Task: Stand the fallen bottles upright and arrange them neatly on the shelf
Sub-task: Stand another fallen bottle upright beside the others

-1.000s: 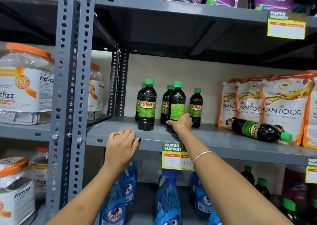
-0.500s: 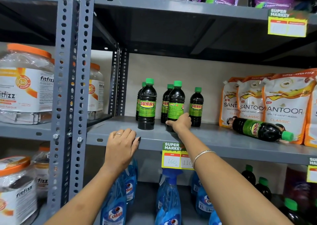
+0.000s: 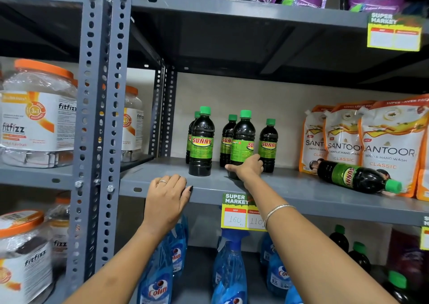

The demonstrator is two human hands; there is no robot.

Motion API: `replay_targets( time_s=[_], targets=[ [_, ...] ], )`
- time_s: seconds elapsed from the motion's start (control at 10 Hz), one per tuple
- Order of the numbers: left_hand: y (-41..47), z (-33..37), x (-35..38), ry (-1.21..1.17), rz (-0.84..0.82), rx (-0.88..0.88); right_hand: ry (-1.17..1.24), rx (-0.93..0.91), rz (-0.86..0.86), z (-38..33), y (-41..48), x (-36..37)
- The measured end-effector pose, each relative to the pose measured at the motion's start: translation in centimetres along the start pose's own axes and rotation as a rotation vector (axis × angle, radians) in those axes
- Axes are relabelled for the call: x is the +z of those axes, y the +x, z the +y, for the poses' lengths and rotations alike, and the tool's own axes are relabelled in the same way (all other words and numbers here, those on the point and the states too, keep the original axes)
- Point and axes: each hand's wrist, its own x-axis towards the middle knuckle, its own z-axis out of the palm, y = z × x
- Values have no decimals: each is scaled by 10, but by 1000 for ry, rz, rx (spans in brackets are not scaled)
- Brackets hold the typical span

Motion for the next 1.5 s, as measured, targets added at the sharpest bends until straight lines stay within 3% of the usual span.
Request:
replay_targets(
  time_s=[0.2, 0.5, 1.3, 1.5],
  targets=[
    [0, 0, 1, -5, 0, -10, 157, 0, -53, 3, 5, 2],
    [0, 0, 0, -16, 1, -11, 8, -31, 41, -1, 0, 0],
    [1, 2, -4, -22, -27, -47, -36, -34, -26, 1, -7, -9],
    [20, 49, -12, -179, -43, -58, -100, -71, -41, 14, 8, -52]
  ],
)
